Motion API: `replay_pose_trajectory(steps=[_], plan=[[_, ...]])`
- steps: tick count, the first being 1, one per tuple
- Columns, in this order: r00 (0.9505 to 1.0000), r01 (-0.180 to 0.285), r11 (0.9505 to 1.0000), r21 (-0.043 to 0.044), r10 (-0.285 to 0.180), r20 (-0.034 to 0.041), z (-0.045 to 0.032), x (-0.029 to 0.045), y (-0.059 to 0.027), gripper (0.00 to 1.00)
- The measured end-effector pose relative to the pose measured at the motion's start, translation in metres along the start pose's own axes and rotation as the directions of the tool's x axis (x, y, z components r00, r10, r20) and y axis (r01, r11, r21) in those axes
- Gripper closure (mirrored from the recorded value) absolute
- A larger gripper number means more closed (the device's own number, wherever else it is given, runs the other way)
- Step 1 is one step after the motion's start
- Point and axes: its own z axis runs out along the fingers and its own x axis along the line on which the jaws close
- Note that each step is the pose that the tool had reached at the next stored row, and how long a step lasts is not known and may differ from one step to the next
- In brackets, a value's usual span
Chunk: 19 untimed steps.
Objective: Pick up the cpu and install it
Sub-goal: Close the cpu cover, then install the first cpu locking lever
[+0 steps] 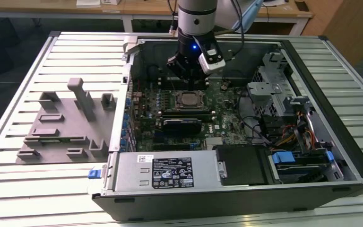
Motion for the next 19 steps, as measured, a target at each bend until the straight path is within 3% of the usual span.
replay_pose_trajectory(steps=[13,19], plan=[[1.0,0.0,1.0,0.0002,0.0,0.0,-0.0007,0.0002,-0.0001,0.89],[1.0,0.0,1.0,0.0002,0.0,-0.0001,-0.001,0.0089,-0.0012,0.89]])
